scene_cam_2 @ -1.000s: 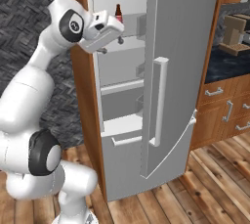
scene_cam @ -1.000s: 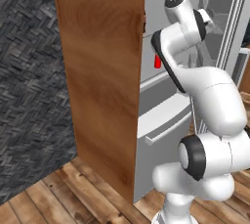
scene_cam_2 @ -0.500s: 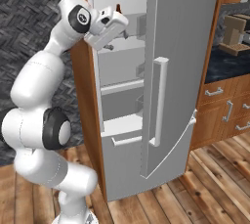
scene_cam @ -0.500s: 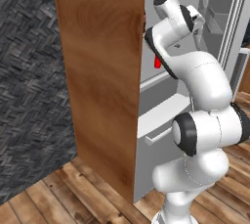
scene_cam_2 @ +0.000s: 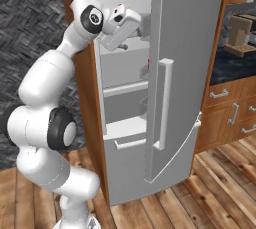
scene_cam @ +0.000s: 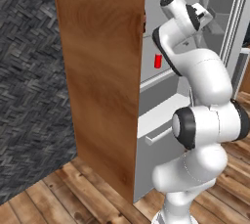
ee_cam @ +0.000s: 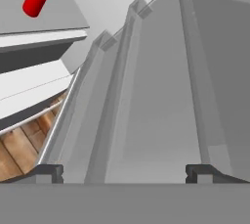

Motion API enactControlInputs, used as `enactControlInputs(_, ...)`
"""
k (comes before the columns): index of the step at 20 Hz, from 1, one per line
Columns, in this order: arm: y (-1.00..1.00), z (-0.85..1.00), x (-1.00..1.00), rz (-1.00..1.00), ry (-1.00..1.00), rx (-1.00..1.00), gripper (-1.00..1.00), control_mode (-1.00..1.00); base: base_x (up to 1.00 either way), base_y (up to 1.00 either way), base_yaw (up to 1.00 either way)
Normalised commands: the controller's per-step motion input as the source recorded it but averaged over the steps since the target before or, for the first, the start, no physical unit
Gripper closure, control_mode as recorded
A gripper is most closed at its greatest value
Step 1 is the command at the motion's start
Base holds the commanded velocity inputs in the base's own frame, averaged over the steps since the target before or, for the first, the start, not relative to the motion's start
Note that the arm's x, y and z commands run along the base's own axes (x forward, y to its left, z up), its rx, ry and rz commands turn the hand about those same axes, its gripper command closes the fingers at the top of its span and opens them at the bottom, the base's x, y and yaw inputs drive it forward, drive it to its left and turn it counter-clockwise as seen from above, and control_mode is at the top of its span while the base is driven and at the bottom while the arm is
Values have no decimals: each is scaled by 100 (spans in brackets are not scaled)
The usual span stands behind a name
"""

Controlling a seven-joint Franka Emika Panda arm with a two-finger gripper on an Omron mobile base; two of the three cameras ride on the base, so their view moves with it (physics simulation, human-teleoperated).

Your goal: Open the fridge, grab two sodas, and place both sodas inside the bowl with ice on the dining counter.

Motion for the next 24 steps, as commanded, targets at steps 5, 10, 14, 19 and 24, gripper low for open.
enactControlInputs(5, -64, -4, 0, 4, -1, -2, -100, -100, 0, 0, 0)
enactControlInputs(10, -72, 0, -5, 3, 0, 0, -100, -100, 0, 0, 0)
enactControlInputs(14, -79, 0, -13, 3, 0, 0, -100, -100, 0, 0, 0)
enactControlInputs(19, -83, 0, -5, 4, 0, 0, -100, -100, 0, 0, 0)
enactControlInputs(24, -94, 0, 2, 6, 0, 0, -100, -100, 0, 0, 0)
